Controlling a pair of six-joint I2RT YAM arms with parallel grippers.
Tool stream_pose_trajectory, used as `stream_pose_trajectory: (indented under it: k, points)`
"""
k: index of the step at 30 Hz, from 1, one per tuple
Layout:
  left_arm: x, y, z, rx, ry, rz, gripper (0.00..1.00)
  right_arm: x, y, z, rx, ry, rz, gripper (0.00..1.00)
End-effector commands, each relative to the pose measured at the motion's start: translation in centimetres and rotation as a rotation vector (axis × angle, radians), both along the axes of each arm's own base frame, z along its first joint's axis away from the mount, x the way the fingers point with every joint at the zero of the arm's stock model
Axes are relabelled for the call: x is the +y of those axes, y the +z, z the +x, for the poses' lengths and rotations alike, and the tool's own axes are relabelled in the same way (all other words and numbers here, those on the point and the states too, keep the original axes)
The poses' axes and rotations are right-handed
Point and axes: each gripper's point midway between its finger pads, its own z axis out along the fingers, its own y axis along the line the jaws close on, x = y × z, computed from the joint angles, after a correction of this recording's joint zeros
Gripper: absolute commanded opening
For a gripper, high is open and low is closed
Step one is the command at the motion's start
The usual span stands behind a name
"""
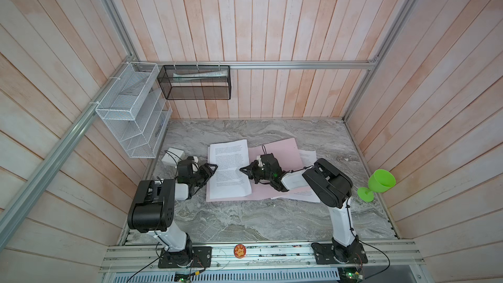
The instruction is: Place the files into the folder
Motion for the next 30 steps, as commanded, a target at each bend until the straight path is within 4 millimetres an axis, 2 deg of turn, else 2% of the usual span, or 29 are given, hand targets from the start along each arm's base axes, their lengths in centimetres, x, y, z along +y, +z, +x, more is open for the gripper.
stream_pose_trajectory:
  k: [1, 13, 22, 30]
  points:
    - [-0.2, 0.3, -0.3, -0.020, -0.013, 0.013, 0.63, -0.9, 1.8, 1.3, -0.030, -0.058, 0.040, 0.00]
    - [-0.3, -0.1, -0.1, -0.015, -0.023, 0.005, 0.63, -1.8, 1.9, 2.2, -0.024, -0.087, 0.052, 0.00]
    - [-0.4, 0.0, 0.0, -0.013, -0.025, 0.004, 0.63, 1.0, 1.3, 0.3, 0.001, -0.014, 0.064, 0.00]
    - [-0.3, 0.0, -0.1, -0.013, -0.023, 0.010, 0.63, 2.5, 2.1, -1.7, 0.013, 0.030, 0.081, 0.00]
